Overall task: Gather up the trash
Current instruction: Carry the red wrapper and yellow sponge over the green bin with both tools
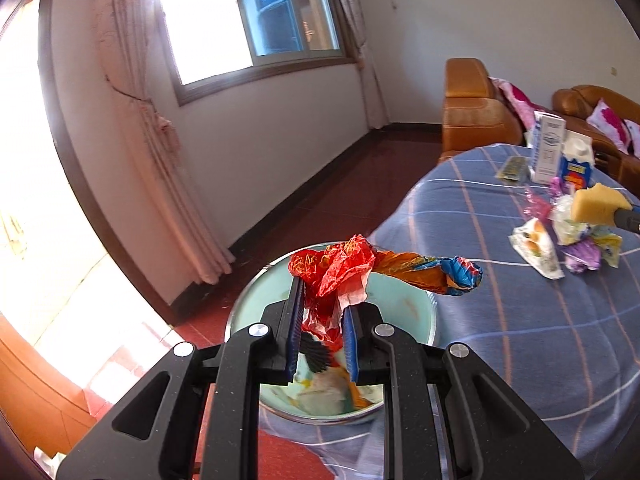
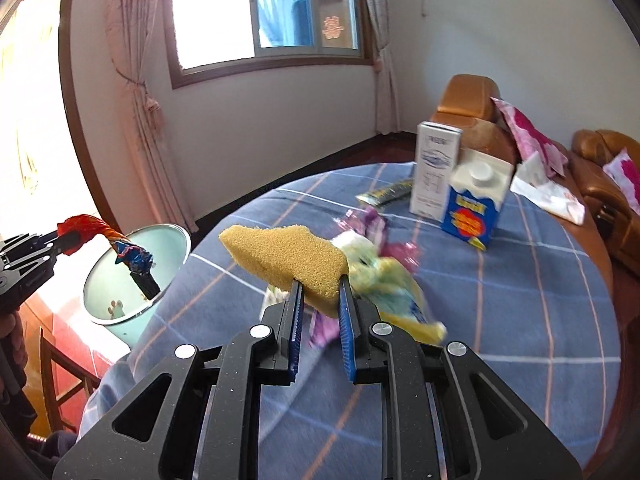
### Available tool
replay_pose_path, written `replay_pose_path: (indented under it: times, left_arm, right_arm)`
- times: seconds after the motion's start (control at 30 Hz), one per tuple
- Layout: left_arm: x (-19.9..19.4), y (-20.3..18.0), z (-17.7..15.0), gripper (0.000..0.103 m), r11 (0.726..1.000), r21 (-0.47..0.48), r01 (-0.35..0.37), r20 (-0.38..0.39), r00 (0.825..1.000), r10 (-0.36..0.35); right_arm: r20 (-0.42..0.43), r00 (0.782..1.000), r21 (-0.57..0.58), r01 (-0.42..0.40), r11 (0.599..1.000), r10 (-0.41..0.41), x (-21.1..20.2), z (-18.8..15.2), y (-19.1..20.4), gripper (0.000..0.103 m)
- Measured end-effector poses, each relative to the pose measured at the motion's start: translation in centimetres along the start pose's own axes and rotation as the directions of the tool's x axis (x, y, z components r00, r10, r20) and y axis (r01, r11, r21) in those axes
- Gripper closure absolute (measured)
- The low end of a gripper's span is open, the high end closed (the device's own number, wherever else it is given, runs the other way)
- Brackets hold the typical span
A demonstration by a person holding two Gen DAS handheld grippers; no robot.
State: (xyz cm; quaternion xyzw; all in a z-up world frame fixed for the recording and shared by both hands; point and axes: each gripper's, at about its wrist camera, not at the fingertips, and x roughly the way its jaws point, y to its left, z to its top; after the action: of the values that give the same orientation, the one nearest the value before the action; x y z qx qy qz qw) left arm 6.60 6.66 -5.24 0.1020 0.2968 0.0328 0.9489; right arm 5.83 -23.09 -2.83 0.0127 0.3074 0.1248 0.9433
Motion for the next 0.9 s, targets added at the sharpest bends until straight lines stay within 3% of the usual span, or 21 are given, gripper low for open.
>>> replay_pose_path:
  times: [0.57,0.9]
  left_arm:
    - [2.4,4.4,-0.6,0.086,0.992,-0.046,-0.117,-0.032,0.993,0.116]
    - [3.3,5.0,-1.0,0.085,0.985,-0.043,-0.165,-0.06,0.985,0.162]
  right_arm:
    - [-0.064,0.996,-0.104,-0.071,0.992,0.065,6.9,3.2,5.2,0.086]
    - [-0.089,0.992,-0.157,-0.105,0.982,0.092,9.4,4.3,8.2,0.086]
